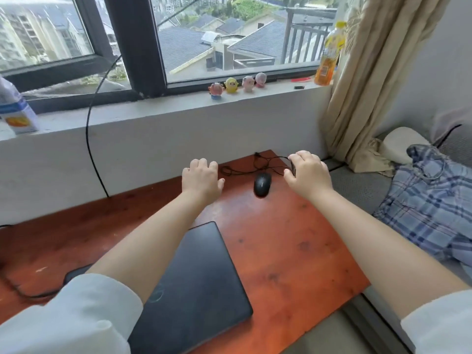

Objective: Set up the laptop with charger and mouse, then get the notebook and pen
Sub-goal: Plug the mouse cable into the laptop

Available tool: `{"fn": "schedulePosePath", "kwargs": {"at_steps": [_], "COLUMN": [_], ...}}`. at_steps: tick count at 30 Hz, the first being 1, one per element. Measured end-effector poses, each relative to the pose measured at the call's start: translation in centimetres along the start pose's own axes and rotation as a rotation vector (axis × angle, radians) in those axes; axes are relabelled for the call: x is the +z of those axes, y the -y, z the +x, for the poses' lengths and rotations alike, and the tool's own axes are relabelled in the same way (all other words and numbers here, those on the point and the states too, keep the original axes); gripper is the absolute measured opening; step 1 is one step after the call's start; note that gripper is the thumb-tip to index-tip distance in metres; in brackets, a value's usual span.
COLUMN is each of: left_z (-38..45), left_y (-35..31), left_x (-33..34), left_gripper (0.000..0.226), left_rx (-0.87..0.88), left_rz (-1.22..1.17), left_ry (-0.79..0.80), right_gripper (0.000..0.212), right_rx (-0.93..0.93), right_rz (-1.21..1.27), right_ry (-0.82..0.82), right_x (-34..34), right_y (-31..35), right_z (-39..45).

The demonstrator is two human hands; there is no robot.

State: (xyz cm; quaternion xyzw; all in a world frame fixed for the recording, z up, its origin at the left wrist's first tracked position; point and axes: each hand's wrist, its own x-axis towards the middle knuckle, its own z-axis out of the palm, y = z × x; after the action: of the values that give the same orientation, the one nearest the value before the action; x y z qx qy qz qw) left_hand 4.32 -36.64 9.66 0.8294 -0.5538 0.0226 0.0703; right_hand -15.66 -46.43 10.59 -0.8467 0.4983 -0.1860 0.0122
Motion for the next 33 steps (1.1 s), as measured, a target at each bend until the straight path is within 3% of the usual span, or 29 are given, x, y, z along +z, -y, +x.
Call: {"fn": "schedulePosePath", "kwargs": {"at_steps": [9,18,29,33], "left_z": [11.1,17.3,14.4,13.3], "left_y": [-3.7,-4.7,-6.1,-6.0], "left_x": [3.4,11.2,22.3,23.9], "left_gripper": [0.041,0.044,0.065,0.066], "left_rx": [-0.05,-0.314,-0.484,-0.49], "left_rz": [-0.003,0.05,-0.133,-0.149], "left_ry": [0.077,0.215,0.388,0.363], "right_gripper": [0.036,0.037,0.028,0.027], "right_rx": [-0.049,-0.221,-0.084,-0.263], "right_rz": [0.03,-0.002,-0.131,-0.043], "right_ry": [0.143,0.361,0.615,0.595], "right_x": [5.7,17.3,27.4,27.8], "right_y": [-3.1,-5.8,-7.0,-8.2], "right_z": [12.0,23.4,29.4,28.4]}}
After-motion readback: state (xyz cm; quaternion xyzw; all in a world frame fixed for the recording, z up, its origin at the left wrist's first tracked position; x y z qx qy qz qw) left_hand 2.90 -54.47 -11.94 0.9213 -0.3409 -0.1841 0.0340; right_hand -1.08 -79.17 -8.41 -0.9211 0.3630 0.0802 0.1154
